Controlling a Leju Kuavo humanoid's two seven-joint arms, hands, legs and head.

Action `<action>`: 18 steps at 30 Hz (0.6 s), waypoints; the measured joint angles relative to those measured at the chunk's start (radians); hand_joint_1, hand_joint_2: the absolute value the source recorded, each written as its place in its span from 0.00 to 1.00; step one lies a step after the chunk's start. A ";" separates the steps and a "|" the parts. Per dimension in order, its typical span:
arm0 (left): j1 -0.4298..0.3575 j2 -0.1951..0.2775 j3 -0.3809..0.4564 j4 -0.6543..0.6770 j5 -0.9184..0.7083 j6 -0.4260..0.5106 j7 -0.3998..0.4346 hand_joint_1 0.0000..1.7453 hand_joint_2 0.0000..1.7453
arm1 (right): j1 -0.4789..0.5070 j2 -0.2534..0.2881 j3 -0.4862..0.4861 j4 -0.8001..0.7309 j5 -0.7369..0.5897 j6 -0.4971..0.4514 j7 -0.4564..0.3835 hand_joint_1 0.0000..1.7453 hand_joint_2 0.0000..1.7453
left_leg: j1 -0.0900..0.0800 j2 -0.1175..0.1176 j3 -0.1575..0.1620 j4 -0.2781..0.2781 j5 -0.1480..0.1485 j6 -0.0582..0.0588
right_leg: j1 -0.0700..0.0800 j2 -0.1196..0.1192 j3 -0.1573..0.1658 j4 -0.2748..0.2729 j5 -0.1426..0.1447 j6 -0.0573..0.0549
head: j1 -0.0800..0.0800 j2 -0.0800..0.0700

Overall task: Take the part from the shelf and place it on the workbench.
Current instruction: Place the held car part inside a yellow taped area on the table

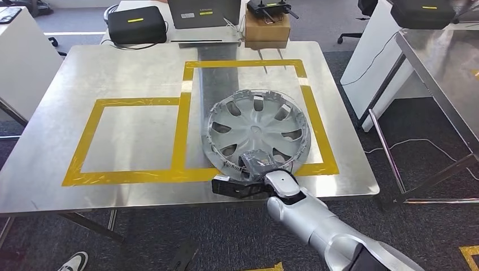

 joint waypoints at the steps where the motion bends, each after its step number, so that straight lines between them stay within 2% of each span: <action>1: 0.000 0.000 0.000 0.001 -0.003 -0.002 0.003 0.00 1.00 | -0.013 -0.007 -0.002 0.006 0.005 0.003 0.005 1.00 1.00 | 0.000 0.000 0.000 0.000 0.000 0.000 | 0.000 0.000 0.000 0.000 0.000 0.000 | 0.000 0.000; 7: 0.000 0.002 0.000 0.002 -0.015 -0.005 0.014 0.00 1.00 | -0.045 -0.036 -0.013 0.026 -0.006 -0.012 0.012 1.00 1.00 | 0.000 0.004 -0.002 0.000 -0.001 0.001 | 0.000 0.003 0.000 -0.002 0.000 0.000 | 0.000 0.000; 18: -0.001 0.002 0.000 0.002 -0.023 -0.020 0.007 0.00 1.00 | -0.036 -0.041 -0.015 0.037 -0.021 -0.030 -0.010 1.00 1.00 | 0.001 0.007 -0.002 0.000 -0.004 0.001 | 0.000 0.005 -0.001 -0.002 -0.002 0.000 | 0.000 0.000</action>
